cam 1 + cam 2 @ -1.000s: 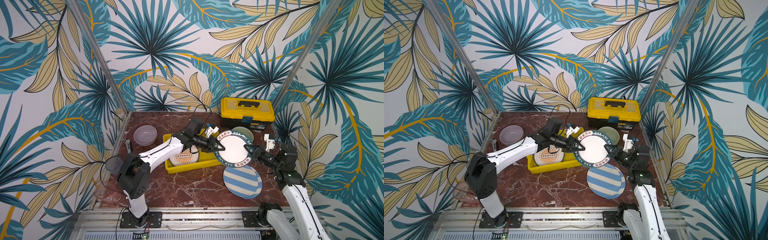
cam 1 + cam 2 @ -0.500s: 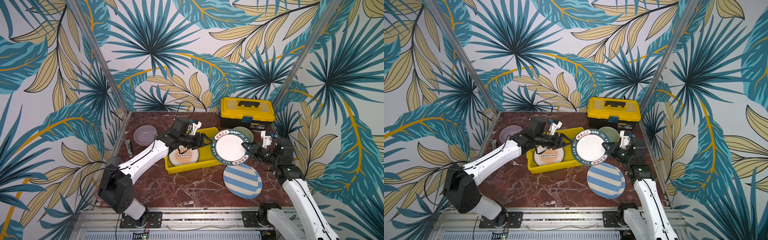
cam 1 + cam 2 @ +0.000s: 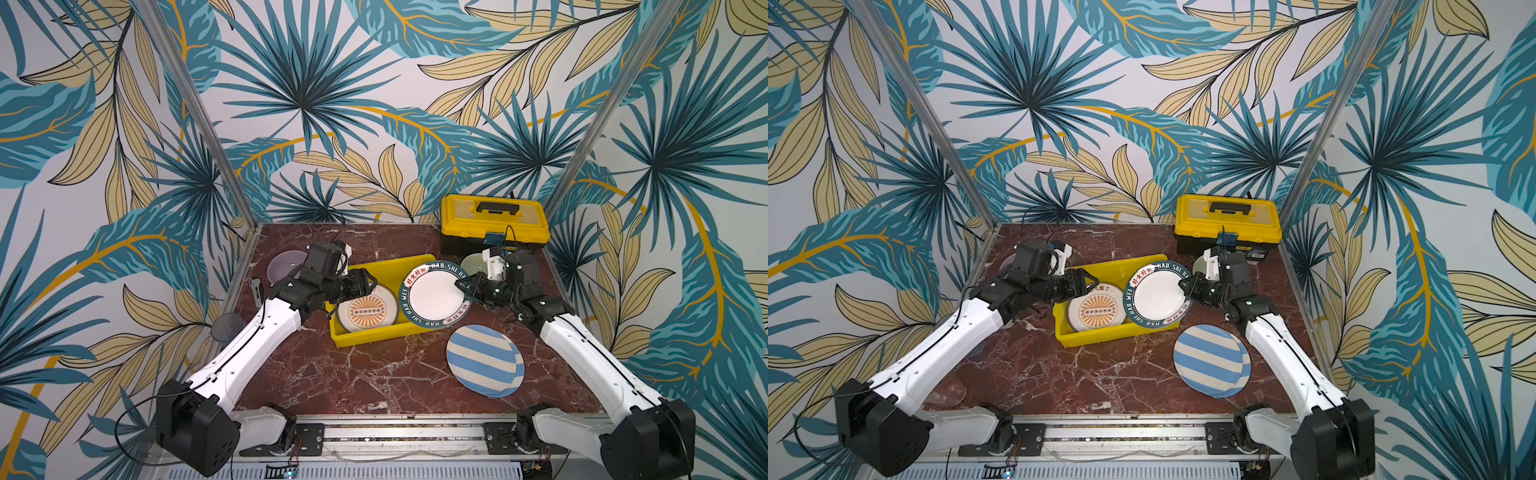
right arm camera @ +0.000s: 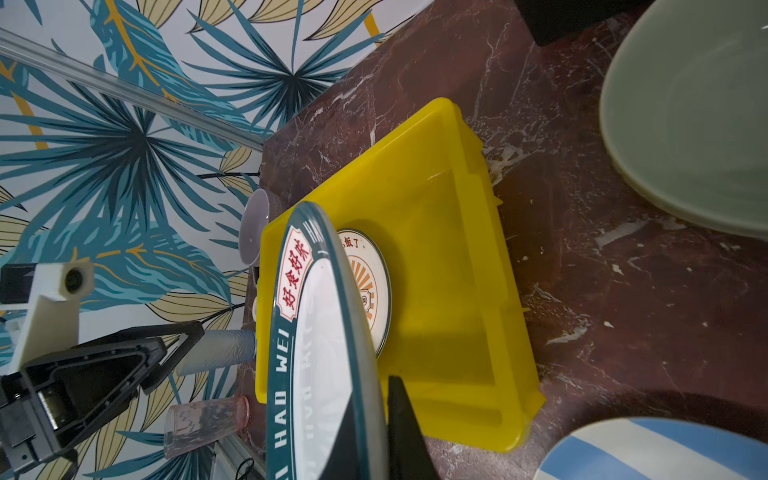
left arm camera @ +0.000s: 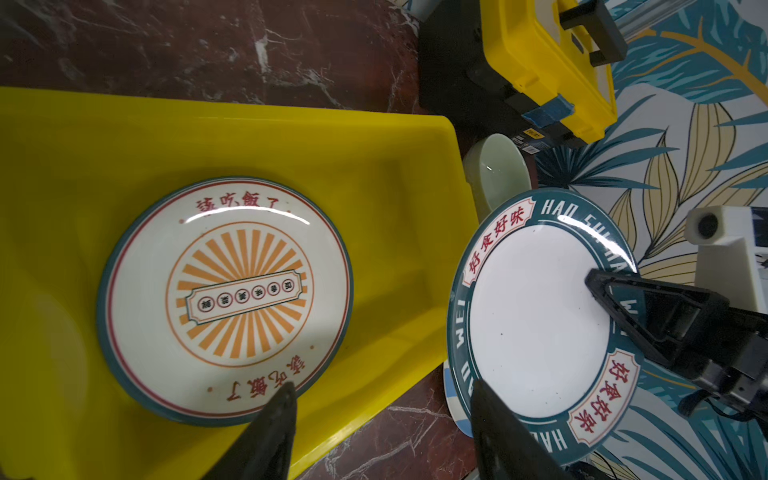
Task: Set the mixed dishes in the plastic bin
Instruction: 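Lower the teal-rimmed plate into the yellow bin with both grippers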
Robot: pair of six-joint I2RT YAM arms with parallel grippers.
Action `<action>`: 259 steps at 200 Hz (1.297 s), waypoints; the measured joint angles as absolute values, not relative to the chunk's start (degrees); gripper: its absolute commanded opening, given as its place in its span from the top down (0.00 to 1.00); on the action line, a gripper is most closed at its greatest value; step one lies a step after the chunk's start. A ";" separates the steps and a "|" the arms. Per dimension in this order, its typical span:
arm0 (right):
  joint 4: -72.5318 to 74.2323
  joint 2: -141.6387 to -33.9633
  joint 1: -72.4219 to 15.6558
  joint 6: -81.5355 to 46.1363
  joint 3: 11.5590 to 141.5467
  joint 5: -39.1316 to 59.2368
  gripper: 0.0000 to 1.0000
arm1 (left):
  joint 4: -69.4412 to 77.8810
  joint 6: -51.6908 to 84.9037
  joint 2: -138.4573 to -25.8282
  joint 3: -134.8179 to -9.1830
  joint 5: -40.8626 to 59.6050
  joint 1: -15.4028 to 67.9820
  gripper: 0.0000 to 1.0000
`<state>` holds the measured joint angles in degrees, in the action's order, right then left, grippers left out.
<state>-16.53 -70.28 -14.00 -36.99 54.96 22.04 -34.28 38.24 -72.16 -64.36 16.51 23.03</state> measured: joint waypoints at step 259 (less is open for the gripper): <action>-0.01 -113.12 -31.51 -37.26 75.44 23.49 1.00 | -40.05 38.39 -69.17 -54.30 6.31 16.80 0.39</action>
<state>-0.01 -113.12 -31.51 -37.26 75.44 23.49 -40.05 38.39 -69.17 -54.30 6.31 16.80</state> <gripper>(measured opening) 0.097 0.608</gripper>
